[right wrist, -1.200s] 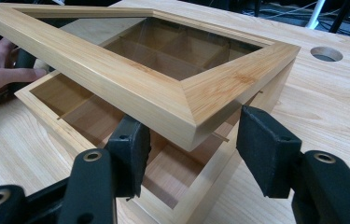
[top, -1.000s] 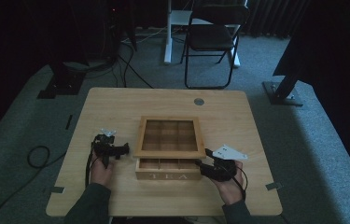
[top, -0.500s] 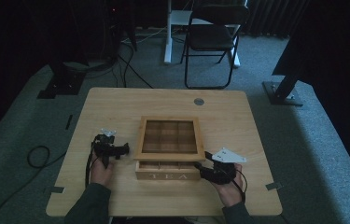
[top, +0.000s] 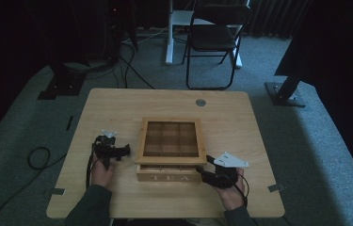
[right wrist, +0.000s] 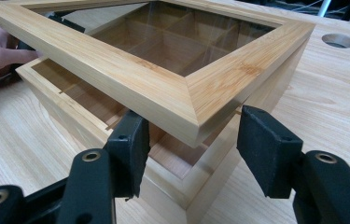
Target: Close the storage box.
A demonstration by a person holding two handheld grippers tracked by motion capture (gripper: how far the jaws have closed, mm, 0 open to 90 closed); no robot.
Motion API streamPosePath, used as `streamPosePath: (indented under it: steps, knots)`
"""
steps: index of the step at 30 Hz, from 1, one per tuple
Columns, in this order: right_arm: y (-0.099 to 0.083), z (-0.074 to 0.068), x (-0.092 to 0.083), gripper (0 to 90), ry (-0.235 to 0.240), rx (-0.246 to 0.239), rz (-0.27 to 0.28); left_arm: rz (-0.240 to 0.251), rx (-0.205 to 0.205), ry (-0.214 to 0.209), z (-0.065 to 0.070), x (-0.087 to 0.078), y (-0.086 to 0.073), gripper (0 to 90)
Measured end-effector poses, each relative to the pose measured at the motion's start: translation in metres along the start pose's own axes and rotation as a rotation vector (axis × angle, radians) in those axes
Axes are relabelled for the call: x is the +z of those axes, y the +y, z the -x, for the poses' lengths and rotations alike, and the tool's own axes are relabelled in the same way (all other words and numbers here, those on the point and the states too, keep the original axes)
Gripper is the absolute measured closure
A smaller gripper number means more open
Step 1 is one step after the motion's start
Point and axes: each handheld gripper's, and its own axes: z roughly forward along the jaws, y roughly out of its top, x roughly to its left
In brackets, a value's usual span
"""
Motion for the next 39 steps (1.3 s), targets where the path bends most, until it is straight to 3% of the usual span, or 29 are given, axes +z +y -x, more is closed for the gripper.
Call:
streamPosePath:
  steps: [6, 28, 31, 36, 39]
  knots:
    - [-0.002, -0.003, -0.001, 43.5, -0.015, -0.020, -0.010, 0.000, 0.000, 0.000, 0.000, 0.000, 0.000, 1.6]
    - [-0.011, -0.005, -0.003, 43.4, -0.011, -0.013, -0.026, 0.002, -0.001, 0.000, 0.000, 0.000, 0.000, 1.6]
    - [-0.012, -0.005, -0.003, 43.0, -0.013, -0.015, -0.043, 0.002, -0.002, 0.000, 0.000, 0.000, 0.000, 1.6]
    - [-0.014, -0.011, -0.001, 43.0, -0.044, -0.060, -0.080, 0.002, -0.001, 0.000, 0.000, 0.000, 0.000, 1.6]
    - [-0.015, -0.010, 0.000, 42.9, -0.042, -0.058, -0.095, 0.002, -0.002, 0.000, 0.000, 0.000, 0.000, 1.6]
